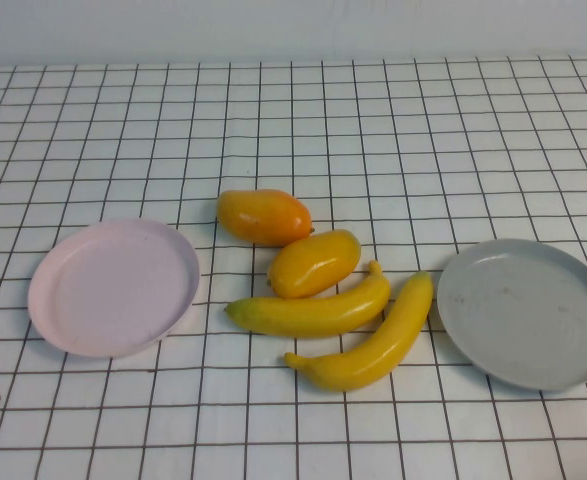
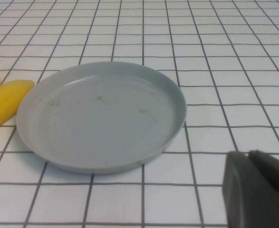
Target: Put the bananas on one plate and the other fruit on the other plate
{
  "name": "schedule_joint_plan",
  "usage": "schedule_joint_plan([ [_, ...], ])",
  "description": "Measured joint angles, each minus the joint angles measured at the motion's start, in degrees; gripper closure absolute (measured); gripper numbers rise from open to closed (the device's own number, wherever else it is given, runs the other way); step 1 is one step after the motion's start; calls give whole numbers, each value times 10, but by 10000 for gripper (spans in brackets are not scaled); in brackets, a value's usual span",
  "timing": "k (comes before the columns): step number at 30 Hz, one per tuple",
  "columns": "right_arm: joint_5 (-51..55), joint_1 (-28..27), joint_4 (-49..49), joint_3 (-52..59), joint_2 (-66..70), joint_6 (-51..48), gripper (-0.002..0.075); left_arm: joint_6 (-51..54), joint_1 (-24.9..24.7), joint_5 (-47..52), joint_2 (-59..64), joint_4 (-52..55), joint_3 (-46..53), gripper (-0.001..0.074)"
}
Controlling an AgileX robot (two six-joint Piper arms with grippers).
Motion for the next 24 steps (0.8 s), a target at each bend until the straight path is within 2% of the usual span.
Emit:
schedule_joint_plan([
  [7,0,0,0,0,0,0,742,230,0,256,176,78,-249,737],
  [12,0,0,0,0,0,0,742,314,0,383,331,146,-380,737],
  [18,0,0,0,0,0,0,742,359,-5,427,473,168,-467,737],
  [20,0,0,0,0,0,0,742,359,-27,423,507,194,-484,737],
  [24,0,0,0,0,0,0,742,294,-119,420,580,292,-525,713],
])
